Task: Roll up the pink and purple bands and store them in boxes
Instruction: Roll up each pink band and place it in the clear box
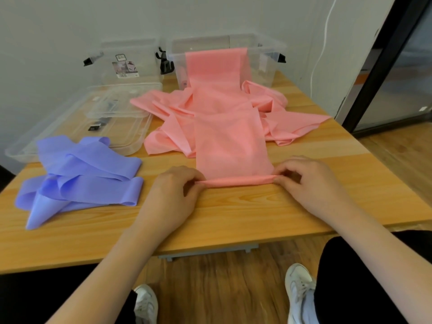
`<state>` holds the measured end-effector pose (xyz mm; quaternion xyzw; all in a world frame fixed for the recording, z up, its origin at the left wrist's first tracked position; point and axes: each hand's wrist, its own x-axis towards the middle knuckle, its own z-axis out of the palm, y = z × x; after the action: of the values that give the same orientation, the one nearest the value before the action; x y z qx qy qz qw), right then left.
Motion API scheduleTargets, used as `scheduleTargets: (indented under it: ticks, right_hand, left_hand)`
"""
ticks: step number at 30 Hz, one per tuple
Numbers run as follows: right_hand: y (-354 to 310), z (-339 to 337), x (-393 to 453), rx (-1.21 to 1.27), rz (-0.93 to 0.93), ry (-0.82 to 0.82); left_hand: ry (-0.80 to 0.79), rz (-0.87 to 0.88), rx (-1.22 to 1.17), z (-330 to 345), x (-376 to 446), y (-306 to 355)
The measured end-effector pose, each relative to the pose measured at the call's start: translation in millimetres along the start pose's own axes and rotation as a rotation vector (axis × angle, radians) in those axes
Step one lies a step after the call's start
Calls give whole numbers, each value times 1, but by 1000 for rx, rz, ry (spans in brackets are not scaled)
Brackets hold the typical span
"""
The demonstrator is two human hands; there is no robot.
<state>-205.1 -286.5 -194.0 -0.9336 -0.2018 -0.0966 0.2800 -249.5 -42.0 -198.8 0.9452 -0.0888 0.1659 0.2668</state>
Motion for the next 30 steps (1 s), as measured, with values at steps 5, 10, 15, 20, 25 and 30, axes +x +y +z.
scheduleTargets:
  ticks: [5,10,15,20,25,30]
  right_hand:
    - [0,2,1,88,49,-14]
    - [0,4,1,76,24,20]
    - [5,-4,3,17,-31,-97]
    - [2,-3,3,54,15,-53]
    - [2,-1,2,129,78,2]
    - [5,-2,4,52,53,-26]
  left_hand:
    - [13,-106,-56,2,2,1]
    - [38,-38,19,7,2,-1]
    - [-1,-26,20,4,3,-9]
    - [30,-65,-35,0,4,-7]
    - [43,-99,-78,3,4,-5]
    - [17,-25,-12,3,4,-8]
